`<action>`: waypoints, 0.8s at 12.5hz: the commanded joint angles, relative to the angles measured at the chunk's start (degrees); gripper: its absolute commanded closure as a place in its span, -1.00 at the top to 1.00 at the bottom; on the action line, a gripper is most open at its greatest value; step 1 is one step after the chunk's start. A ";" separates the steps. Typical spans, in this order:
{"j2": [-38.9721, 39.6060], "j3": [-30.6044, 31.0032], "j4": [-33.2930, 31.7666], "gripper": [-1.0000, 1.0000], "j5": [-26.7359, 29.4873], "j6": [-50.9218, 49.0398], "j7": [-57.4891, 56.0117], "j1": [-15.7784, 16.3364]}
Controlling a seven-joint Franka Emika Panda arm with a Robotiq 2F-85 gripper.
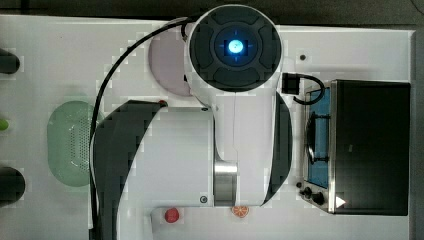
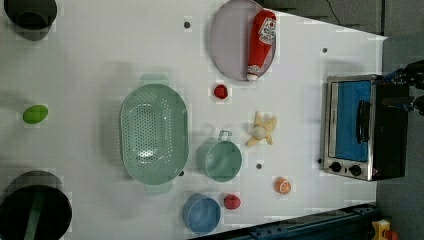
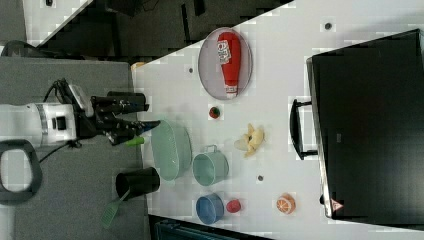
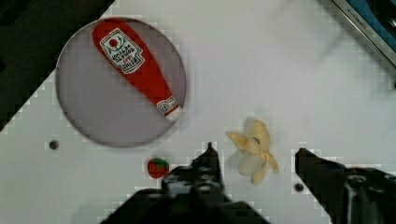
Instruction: Pick banana from table and place on oven.
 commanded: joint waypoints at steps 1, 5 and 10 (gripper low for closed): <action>-25.44 -1.59 -20.59 0.59 0.90 -6.17 5.06 -1.51; -24.96 -1.64 -20.96 1.00 0.89 -5.89 5.06 -1.50; -19.59 -1.34 -27.37 1.00 0.89 5.41 5.06 -1.46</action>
